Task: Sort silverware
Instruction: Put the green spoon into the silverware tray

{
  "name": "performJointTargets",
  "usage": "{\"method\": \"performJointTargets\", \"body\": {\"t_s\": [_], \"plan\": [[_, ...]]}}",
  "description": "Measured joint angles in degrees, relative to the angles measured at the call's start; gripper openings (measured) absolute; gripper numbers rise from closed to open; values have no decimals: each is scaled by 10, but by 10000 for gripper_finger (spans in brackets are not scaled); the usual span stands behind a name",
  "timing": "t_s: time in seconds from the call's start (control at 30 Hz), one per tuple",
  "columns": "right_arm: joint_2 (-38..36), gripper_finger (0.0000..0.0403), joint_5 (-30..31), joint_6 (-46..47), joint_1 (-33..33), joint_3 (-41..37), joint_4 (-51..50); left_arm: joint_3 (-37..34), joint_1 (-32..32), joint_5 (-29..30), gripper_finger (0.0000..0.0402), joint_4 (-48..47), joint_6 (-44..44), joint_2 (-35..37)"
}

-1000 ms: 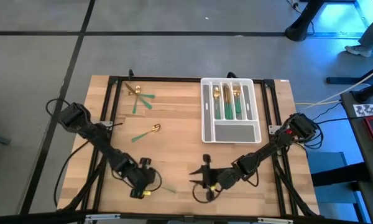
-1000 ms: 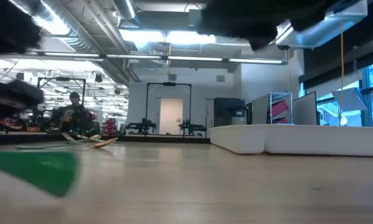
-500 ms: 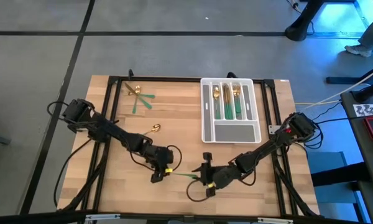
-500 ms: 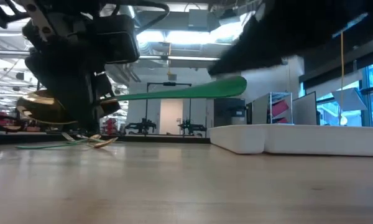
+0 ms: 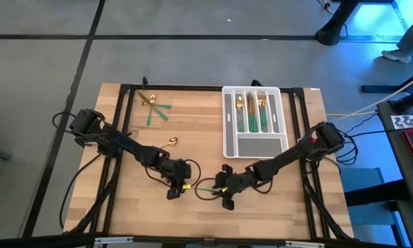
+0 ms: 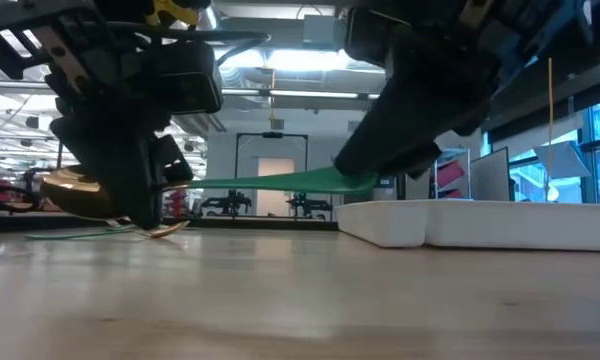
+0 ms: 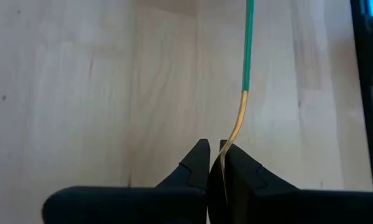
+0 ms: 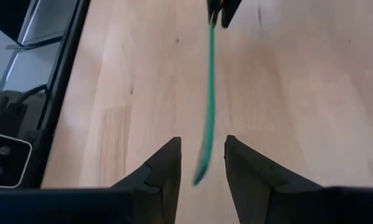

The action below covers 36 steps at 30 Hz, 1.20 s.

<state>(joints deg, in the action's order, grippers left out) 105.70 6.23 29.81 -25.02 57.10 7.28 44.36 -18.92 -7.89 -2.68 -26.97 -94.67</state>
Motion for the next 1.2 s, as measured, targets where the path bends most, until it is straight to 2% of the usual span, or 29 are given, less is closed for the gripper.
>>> {"method": "performJointTargets", "body": {"t_s": [0.3, 0.47, 0.7, 0.8, 1.07, 1.2], "plan": [[20, 116, -2, 63, -1, 0, 3, 0, 0, 17, 21, -2, 10, 1], [20, 82, 13, 95, -1, 0, 3, 0, 0, 18, 14, -2, 22, 1], [20, 13, 38, 140, -1, 0, 2, 1, -4, 31, 33, -1, 55, 1], [20, 10, 45, 184, -1, 0, -3, 1, -10, 58, 38, 0, 85, 1], [9, 5, 111, 311, -38, 0, -62, -34, 15, 59, 117, -6, 127, 18], [-8, 4, 152, 412, -74, -1, -138, -67, 27, 121, 139, -28, 112, 58]]}}
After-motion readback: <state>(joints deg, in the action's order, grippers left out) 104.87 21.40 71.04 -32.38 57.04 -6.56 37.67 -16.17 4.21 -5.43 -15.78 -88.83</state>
